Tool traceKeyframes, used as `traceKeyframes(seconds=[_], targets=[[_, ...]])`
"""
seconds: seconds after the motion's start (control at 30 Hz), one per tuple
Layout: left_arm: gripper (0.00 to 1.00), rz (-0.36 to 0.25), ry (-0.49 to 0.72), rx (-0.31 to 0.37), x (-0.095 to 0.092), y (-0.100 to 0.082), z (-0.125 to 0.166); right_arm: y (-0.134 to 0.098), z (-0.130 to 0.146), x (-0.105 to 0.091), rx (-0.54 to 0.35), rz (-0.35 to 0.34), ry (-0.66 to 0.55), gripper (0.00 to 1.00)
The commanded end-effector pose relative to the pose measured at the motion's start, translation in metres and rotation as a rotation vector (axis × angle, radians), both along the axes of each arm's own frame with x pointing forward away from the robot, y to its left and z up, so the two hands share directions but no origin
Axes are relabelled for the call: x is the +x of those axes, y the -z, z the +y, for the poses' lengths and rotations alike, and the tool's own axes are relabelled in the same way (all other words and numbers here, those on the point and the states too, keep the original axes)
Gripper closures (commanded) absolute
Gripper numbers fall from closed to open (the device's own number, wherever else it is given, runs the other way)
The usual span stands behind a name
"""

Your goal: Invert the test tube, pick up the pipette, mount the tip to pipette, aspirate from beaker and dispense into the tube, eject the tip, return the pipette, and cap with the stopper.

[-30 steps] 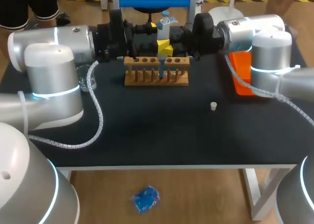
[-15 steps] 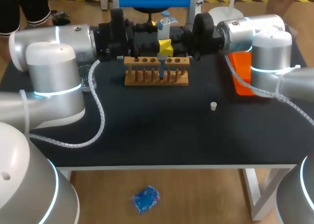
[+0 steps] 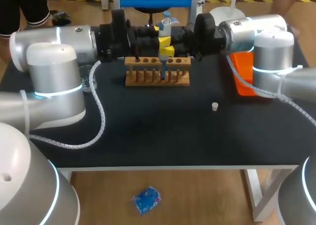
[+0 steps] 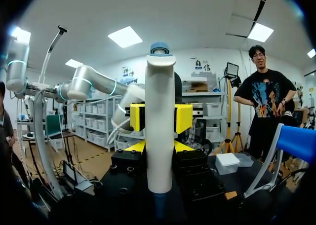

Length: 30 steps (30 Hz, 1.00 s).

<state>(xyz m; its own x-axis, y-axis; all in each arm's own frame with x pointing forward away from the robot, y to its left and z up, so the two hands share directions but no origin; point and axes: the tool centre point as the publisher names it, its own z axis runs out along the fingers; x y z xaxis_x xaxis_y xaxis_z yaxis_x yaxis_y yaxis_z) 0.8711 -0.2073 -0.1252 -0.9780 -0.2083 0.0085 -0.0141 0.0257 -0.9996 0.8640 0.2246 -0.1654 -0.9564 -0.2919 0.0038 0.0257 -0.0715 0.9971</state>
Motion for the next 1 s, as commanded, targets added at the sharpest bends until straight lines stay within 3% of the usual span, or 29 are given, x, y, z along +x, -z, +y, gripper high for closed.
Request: traceKeyframes(seconds=[0.03, 0.17, 0.4, 0.43, 0.47, 0.5, 0.73, 1.0], targets=[[0.85, 0.003, 0.012, 0.005, 0.0, -0.001, 0.0, -0.001, 0.0, 0.001, -0.004, 0.0, 0.002, 1.0], [1.0, 0.002, 0.016, 0.004, 0.001, -0.002, 0.0, -0.001, 0.0, 0.001, -0.004, 0.001, 0.002, 1.0], [1.0, 0.002, 0.032, 0.005, 0.001, -0.002, -0.002, -0.001, 0.0, 0.001, -0.006, 0.006, 0.001, 1.0], [1.0, 0.006, 0.034, 0.0, 0.001, -0.002, -0.002, -0.001, 0.0, 0.001, -0.004, 0.011, -0.001, 0.91], [1.0, 0.007, 0.031, -0.003, 0.001, -0.002, -0.002, -0.001, 0.0, 0.001, -0.004, 0.013, -0.002, 0.26], [1.0, 0.009, 0.029, -0.008, 0.001, -0.003, -0.002, -0.001, -0.001, 0.001, -0.005, 0.013, -0.002, 0.0], [1.0, 0.01, -0.026, 0.025, 0.006, -0.006, 0.007, -0.003, -0.007, -0.005, -0.028, 0.02, 0.006, 0.0], [1.0, 0.059, -0.157, 0.061, 0.019, -0.009, 0.024, -0.006, -0.033, -0.009, -0.096, 0.013, 0.112, 0.0]])
